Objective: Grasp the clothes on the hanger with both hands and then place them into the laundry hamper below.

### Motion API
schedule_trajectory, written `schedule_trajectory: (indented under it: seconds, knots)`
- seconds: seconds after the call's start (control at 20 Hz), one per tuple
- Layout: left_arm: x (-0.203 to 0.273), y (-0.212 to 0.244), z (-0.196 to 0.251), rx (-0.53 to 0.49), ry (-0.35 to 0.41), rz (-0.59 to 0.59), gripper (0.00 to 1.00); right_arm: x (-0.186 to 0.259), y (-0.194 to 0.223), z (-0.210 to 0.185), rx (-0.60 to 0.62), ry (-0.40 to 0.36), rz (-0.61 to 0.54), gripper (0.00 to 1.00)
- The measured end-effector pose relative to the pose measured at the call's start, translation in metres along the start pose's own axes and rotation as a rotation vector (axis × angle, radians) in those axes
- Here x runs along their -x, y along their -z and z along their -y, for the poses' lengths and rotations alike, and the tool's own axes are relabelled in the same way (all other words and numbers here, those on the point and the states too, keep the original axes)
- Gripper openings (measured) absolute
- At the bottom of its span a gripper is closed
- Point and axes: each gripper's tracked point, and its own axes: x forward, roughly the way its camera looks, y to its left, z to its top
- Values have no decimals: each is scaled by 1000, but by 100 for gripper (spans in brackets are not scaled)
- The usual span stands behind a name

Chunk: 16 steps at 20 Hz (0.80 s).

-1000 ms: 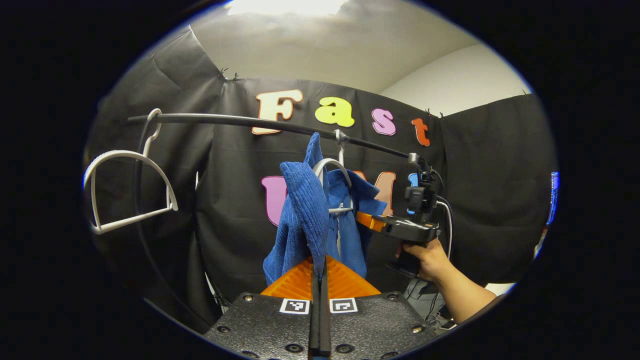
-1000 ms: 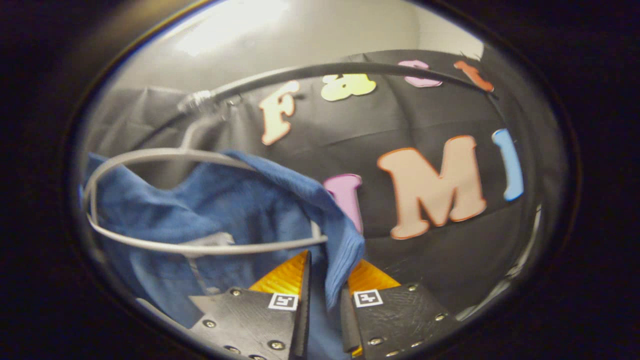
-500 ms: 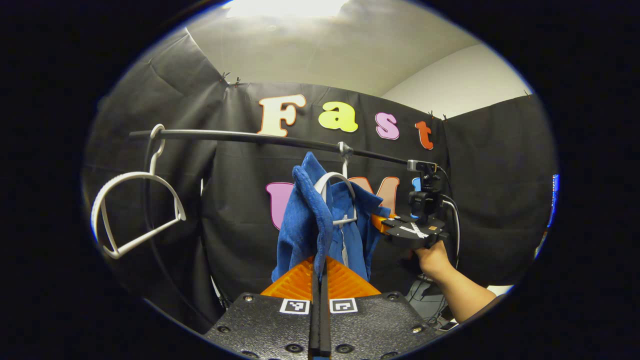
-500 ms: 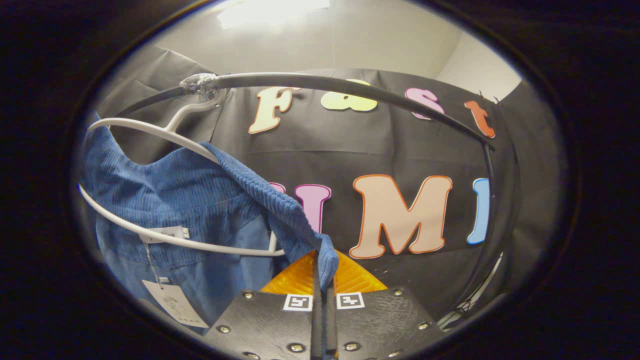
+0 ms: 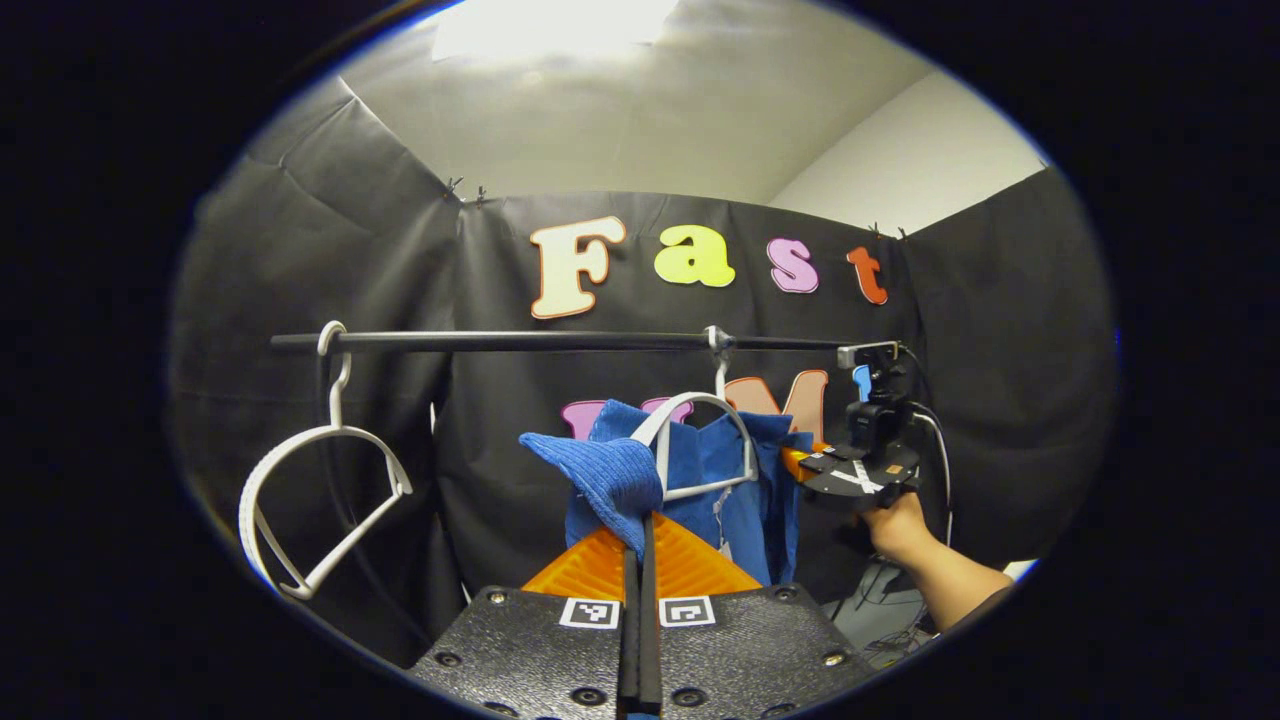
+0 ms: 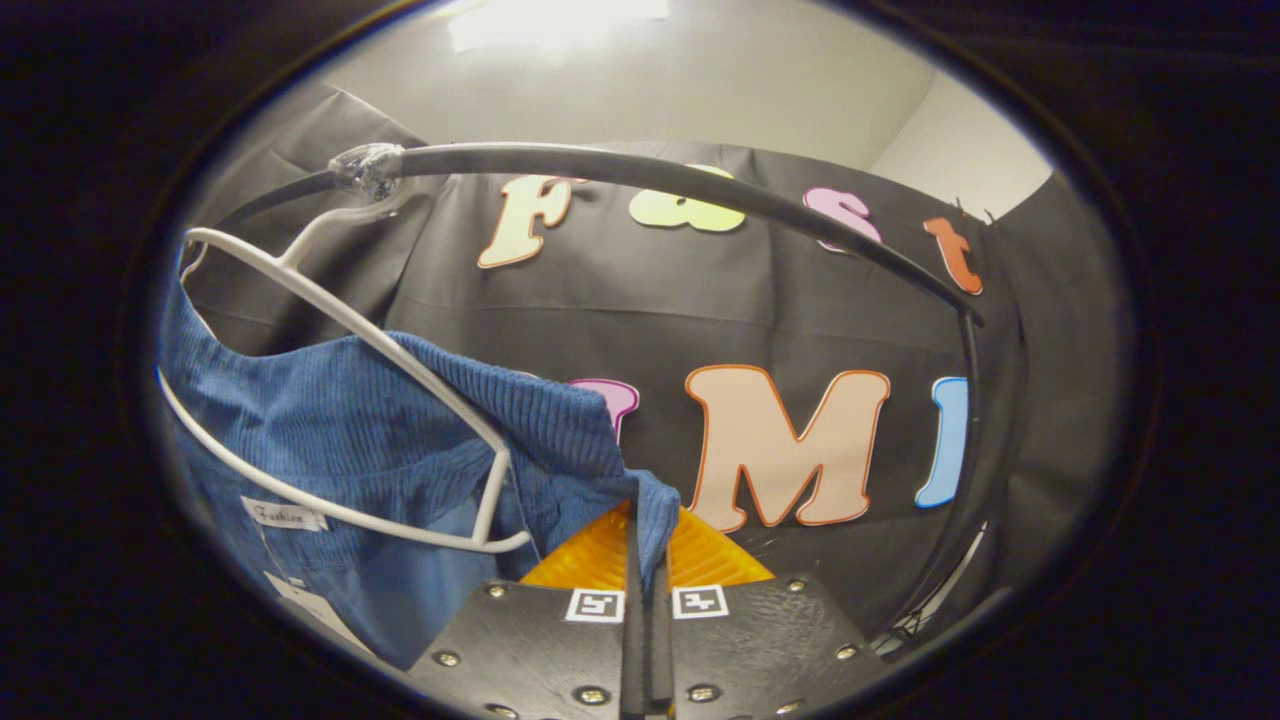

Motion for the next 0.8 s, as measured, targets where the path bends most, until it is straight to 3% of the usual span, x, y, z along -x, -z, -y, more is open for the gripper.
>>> schedule_trajectory:
  seconds: [0.45,0.8]
  knots:
    - [4,-2,-8,39,70,-10,0,-37,29,-10,-7,-17,-54,3]
    - [2,20,-33,20,16,-17,0,-49,48,-12,-12,-16,-78,4]
